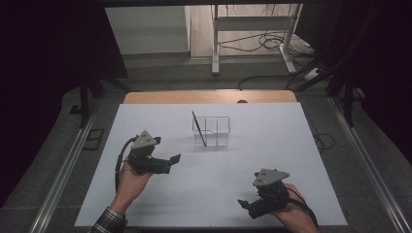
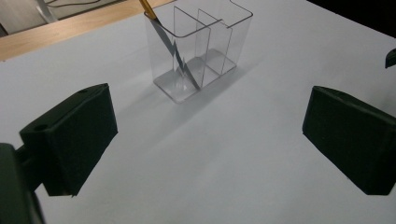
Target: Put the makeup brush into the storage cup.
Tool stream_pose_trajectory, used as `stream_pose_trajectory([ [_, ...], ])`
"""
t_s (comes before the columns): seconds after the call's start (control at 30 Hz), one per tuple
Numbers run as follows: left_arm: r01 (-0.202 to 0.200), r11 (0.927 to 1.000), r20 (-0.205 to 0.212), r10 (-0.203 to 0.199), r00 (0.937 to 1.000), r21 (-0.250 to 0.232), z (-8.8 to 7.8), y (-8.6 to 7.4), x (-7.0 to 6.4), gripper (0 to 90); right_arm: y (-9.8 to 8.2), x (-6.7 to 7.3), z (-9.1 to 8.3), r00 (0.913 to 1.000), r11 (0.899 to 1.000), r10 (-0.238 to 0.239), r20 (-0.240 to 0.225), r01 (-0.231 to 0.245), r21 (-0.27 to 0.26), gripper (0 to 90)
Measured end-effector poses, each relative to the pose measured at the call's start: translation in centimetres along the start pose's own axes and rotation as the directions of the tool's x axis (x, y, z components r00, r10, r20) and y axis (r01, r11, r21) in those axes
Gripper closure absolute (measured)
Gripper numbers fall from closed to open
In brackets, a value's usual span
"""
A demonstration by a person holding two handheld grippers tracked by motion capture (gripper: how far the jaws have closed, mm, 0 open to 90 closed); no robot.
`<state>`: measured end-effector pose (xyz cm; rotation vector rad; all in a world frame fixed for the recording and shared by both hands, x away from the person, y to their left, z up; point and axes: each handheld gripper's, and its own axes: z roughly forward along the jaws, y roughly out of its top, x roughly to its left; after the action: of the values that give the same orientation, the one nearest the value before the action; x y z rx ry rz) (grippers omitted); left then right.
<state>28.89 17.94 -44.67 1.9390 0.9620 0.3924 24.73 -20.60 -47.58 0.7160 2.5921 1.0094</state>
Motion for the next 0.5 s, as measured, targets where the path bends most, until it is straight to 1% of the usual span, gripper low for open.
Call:
stream_pose_trajectory([
  [0.33, 0.013, 0.9999, -0.005, -0.013, 0.9999, 0.003, -0.6, -1.1, -0.4, 3.6, 0.0, 0.0, -0.1, 1.0000, 1.000, 0.003, 0.000, -0.003, -0.007, 0.0],
  [0.5, 0.012, 0.9999, -0.008, -0.012, 0.9999, 0.009, -0.9, -1.6, -0.6, 3.2, 0.0, 0.0, -0.2, 1.0000, 1.000, 0.005, 0.001, -0.005, -0.008, 0.0],
])
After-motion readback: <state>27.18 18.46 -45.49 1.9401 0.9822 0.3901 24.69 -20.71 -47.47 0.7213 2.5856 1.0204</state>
